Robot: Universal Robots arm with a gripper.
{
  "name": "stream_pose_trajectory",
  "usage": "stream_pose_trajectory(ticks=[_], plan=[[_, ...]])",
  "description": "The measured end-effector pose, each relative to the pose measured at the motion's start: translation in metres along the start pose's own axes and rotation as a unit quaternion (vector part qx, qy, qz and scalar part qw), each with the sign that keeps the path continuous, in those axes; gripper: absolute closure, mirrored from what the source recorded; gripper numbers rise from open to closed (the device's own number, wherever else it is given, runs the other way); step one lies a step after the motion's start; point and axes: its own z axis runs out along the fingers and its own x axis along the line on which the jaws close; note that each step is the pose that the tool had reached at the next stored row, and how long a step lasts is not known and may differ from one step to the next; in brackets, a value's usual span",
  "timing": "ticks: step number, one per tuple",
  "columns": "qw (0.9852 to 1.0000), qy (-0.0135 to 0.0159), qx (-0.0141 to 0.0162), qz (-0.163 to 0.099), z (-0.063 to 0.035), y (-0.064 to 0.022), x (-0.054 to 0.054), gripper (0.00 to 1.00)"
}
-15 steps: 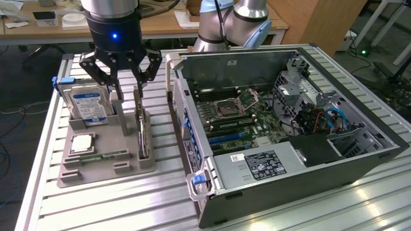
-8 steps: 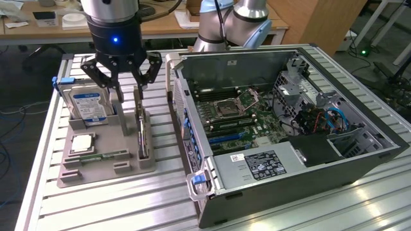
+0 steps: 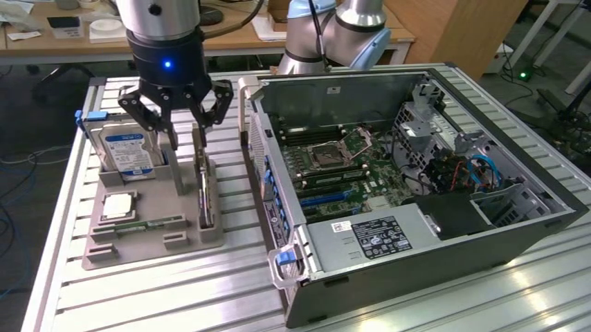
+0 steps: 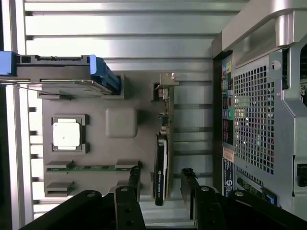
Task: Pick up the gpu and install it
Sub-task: 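Pick up the gpu and move the gpu toward the slot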
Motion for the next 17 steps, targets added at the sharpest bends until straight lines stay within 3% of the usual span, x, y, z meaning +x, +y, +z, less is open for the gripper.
stream_pose_trajectory(ticks=[17], plan=[[1.0,0.0002,0.0,0.0,0.0228,-0.0019,0.0,0.53]])
